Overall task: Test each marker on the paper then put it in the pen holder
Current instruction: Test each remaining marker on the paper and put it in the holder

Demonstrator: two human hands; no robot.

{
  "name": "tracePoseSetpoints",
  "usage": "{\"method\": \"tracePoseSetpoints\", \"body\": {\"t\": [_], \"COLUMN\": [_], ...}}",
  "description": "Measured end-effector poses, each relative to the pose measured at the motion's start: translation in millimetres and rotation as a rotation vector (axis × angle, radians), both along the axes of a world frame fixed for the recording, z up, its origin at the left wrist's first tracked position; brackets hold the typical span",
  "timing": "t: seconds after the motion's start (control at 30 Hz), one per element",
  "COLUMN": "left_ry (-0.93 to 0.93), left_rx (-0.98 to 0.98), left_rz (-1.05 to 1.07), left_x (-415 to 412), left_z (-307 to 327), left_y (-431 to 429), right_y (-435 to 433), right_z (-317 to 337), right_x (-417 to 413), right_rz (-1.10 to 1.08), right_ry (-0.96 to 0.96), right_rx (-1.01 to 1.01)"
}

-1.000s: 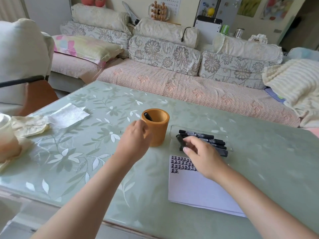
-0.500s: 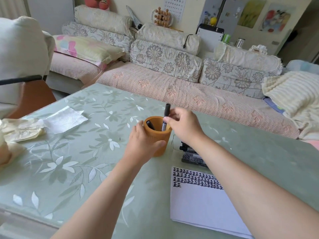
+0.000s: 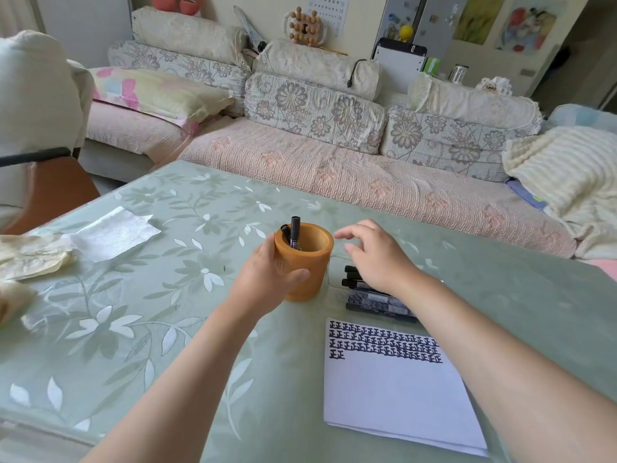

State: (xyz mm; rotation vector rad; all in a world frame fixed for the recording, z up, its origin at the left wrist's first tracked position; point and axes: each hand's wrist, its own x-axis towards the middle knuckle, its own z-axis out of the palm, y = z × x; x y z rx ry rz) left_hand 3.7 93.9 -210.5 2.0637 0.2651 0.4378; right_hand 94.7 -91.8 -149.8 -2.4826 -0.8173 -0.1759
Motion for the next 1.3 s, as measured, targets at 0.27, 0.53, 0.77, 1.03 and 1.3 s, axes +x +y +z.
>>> {"method": "tracePoseSetpoints", "body": {"t": [0.27, 0.53, 0.77, 1.03, 1.3], "left_ry": [-0.132, 0.013, 0.116, 0.101, 0.061], "left_rx": [0.192, 0.567, 0.771, 0.792, 0.687], "left_rz": [0.215, -0.342, -0.436, -0.408, -0.335], "left_x": [-34, -37, -35, -37, -43], "left_z": [-5, -29, -37, -39, -34], "left_y": [-20, -52, -56, -58, -62], "right_y": [-71, -81, -82, -86, -83], "right_z": [-16, -33, -38, -33, -15], "right_x": [-3, 4, 14, 5, -39], "right_rz": [-0.077, -0.129, -0.149, -0.104, -0.022], "right_ry": [0.084, -0.13, -0.157, -0.214, -0.099], "right_rx": [-0.278, -0.332, -0.419, -0.398, -0.244]}}
